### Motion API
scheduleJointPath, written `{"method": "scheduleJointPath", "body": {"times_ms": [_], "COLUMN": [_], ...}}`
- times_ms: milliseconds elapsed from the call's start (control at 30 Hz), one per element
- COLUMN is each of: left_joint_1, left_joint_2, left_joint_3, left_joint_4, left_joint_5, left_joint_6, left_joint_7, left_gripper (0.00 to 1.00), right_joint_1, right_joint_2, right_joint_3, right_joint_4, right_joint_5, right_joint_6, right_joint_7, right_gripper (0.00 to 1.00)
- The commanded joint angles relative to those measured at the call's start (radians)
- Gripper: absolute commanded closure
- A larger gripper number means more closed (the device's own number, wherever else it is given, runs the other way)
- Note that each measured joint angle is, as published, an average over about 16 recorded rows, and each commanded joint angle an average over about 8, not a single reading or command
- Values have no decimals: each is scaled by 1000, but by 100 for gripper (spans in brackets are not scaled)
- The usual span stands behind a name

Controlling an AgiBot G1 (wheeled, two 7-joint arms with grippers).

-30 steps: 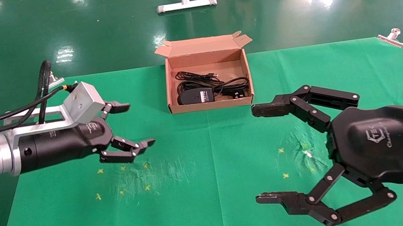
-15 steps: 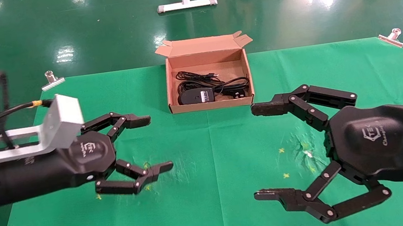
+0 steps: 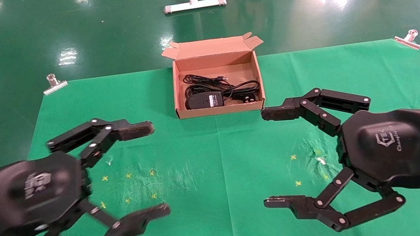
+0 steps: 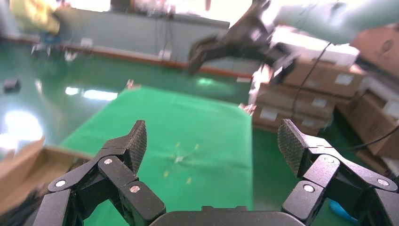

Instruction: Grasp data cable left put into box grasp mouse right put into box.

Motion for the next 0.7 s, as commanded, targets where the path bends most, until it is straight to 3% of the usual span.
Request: {"method": "scheduleJointPath", "body": {"times_ms": [33, 700], "left_joint_1": [20, 15], "left_joint_2": [-4, -4], "left_joint_3": [-27, -19], "left_joint_4": [0, 0], "left_joint_5": [-40, -29], "left_joint_6": [28, 20], "left_joint_7": [18, 13], "left_gripper": [0, 0], "right_joint_1": [0, 0], "right_joint_2": [0, 0], "right_joint_3": [0, 0], "right_joint_4": [0, 0], "right_joint_5": [1, 0], "right_joint_6": [0, 0], "right_joint_7": [0, 0], "right_gripper": [0, 0]}}
